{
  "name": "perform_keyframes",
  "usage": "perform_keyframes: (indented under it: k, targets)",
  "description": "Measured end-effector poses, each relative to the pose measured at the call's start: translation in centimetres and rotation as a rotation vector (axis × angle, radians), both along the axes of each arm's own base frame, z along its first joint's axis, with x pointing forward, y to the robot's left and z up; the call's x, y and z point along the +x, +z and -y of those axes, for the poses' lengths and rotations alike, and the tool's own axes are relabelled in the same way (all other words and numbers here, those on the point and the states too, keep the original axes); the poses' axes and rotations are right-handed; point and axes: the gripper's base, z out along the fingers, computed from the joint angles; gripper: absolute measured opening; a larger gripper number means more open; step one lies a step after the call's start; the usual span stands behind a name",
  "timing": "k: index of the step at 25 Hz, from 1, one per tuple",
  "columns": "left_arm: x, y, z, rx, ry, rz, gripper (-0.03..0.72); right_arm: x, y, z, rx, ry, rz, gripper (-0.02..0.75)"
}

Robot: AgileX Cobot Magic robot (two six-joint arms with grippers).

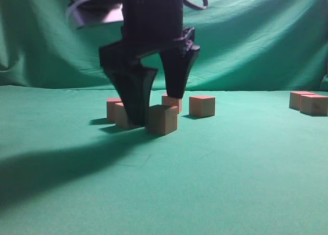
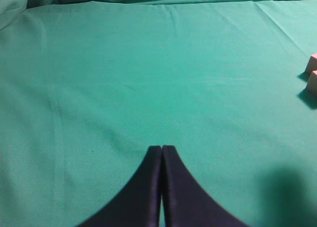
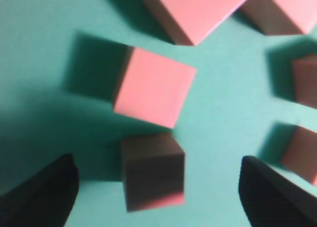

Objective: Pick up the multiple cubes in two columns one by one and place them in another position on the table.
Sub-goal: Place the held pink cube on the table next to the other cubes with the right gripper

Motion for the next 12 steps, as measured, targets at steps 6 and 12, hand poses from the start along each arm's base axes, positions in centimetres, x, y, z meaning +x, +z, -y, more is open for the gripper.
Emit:
perform_keyframes:
  k: [6, 12]
  targets:
    - [0.0, 0.0, 0.0, 0.000, 0.000, 0.000, 0.000, 0.1, 4.2, 0.1, 0.028, -0.025, 0.036, 0.585]
    - [0.0, 0.0, 0.0, 0.000, 0.000, 0.000, 0.000, -0.5, 11.0, 0.9, 0.140, -0.114, 0.117, 0.585]
